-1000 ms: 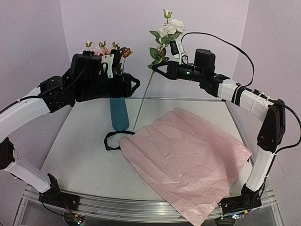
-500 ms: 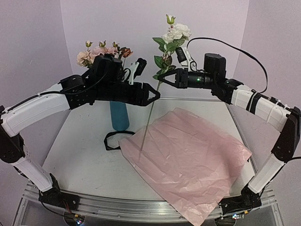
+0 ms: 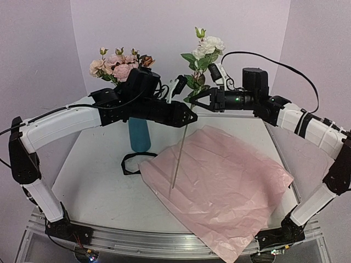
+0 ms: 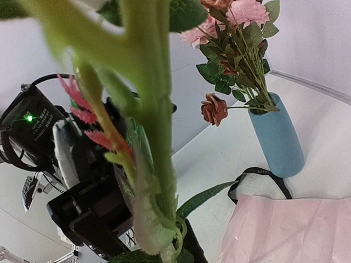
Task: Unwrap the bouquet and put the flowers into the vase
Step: Insert the fake flower into the vase.
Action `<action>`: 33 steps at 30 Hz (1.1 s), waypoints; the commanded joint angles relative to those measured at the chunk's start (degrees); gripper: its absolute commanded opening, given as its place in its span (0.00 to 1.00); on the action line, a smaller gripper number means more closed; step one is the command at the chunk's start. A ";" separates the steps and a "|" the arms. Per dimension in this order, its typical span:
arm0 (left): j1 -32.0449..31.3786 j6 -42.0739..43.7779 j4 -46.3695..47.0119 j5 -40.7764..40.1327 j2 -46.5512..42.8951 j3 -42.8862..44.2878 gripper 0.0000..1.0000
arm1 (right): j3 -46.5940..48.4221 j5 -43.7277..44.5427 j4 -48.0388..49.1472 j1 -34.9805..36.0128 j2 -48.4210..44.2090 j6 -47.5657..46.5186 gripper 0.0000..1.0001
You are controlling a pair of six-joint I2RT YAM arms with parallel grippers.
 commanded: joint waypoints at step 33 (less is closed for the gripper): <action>0.29 2.05 1.92 -8.32 -4.08 -0.56 0.00 | -2.65 1.28 0.38 0.23 -3.74 -0.09 0.89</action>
